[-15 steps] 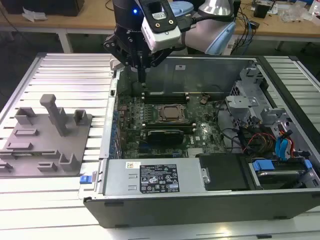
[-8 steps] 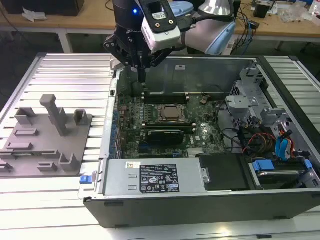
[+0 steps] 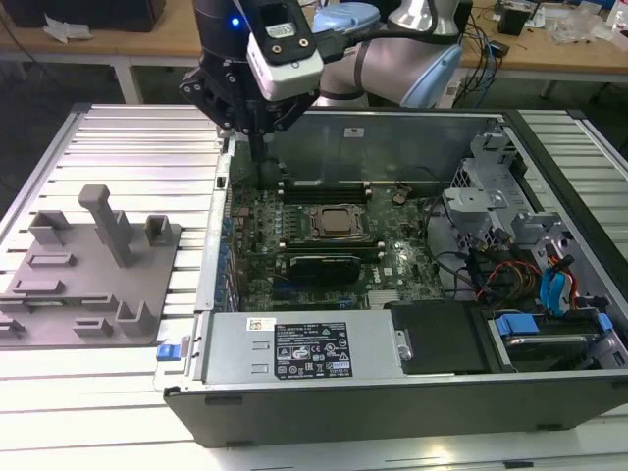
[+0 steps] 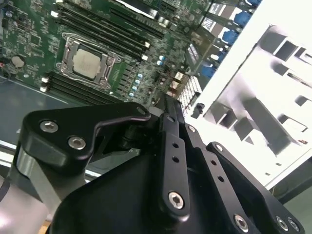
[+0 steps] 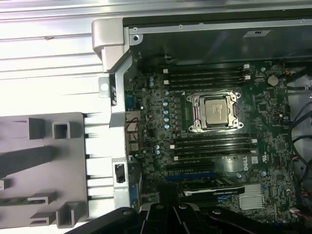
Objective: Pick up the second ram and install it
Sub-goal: 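Reach for the second ram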
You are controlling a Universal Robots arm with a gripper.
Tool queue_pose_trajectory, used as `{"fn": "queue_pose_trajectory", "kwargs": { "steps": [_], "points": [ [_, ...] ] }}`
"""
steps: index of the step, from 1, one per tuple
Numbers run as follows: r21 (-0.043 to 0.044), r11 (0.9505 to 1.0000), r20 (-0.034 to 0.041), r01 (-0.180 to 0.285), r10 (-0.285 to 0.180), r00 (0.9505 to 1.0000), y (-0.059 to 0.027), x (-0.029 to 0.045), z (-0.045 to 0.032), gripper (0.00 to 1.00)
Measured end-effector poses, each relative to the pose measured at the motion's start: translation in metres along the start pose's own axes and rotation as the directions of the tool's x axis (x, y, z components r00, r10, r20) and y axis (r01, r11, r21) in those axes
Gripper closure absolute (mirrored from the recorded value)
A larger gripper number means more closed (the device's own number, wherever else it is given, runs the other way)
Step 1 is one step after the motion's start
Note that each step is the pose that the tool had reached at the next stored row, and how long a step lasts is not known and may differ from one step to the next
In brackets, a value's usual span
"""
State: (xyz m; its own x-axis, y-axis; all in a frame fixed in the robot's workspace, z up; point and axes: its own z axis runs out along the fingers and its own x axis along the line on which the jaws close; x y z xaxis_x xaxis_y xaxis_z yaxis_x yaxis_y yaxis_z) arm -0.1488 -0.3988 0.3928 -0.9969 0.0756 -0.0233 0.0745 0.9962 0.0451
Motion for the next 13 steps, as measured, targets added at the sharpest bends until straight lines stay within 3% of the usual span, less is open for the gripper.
{"fn": "queue_pose_trajectory", "kwargs": {
  "steps": [2, 7, 13],
  "points": [
    [0.0001, 1.0000, 0.0000, 0.000, 0.000, 1.0000, -0.0008, 0.0108, -0.0001, 0.92],
    [0.0001, 1.0000, 0.0001, -0.001, 0.001, 1.0000, -0.0021, 0.0282, -0.0002, 0.92],
    [0.0001, 1.0000, 0.0000, -0.002, 0.002, 1.0000, -0.0042, 0.0552, 0.0001, 0.92]
  ]
}}
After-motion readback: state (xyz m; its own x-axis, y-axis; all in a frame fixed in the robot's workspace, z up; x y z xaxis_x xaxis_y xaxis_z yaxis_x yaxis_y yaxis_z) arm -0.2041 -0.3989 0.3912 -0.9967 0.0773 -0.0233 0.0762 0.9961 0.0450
